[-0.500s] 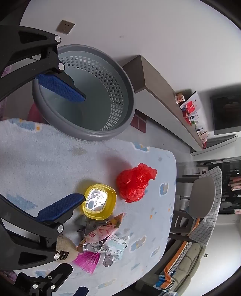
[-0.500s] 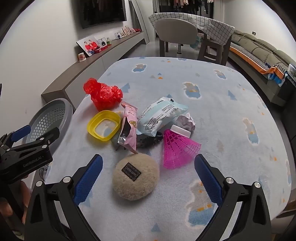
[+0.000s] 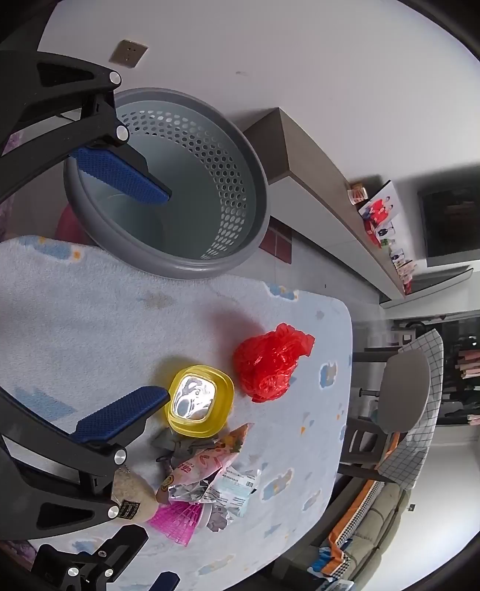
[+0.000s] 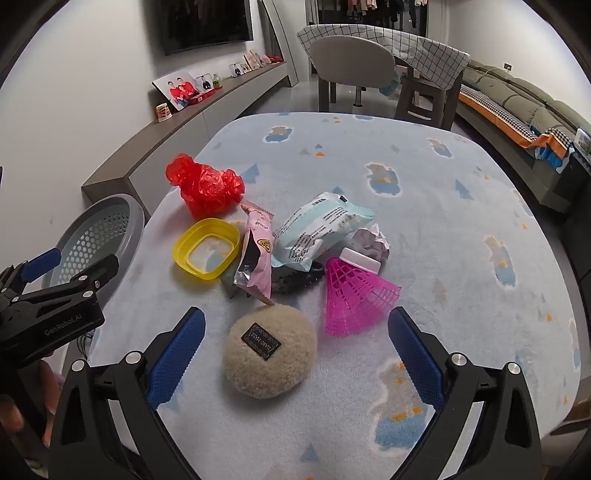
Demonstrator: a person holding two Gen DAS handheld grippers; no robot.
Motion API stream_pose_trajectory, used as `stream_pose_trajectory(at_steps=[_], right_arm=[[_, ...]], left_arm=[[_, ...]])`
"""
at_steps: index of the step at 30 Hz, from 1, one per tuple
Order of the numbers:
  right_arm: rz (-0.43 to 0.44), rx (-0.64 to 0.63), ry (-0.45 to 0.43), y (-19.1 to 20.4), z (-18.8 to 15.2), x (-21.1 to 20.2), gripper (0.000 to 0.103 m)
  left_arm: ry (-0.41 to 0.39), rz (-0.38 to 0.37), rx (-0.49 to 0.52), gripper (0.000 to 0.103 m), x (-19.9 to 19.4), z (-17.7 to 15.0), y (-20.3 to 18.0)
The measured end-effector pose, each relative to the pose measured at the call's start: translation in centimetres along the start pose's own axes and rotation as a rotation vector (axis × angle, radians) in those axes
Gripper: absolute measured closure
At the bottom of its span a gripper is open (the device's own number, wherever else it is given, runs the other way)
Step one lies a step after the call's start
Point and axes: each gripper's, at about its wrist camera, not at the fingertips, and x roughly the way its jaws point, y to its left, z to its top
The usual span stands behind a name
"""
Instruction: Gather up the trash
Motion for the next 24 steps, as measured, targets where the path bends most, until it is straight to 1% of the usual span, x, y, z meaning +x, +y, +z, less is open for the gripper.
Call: stream_pose_trajectory(at_steps=[24], right_arm=[[0.009,0.003,-0.002,0.11,0.0,0.05,0.008]], left_arm=[[0.0,-0.003,-0.004,0.006,0.03,-0.11,0.57]])
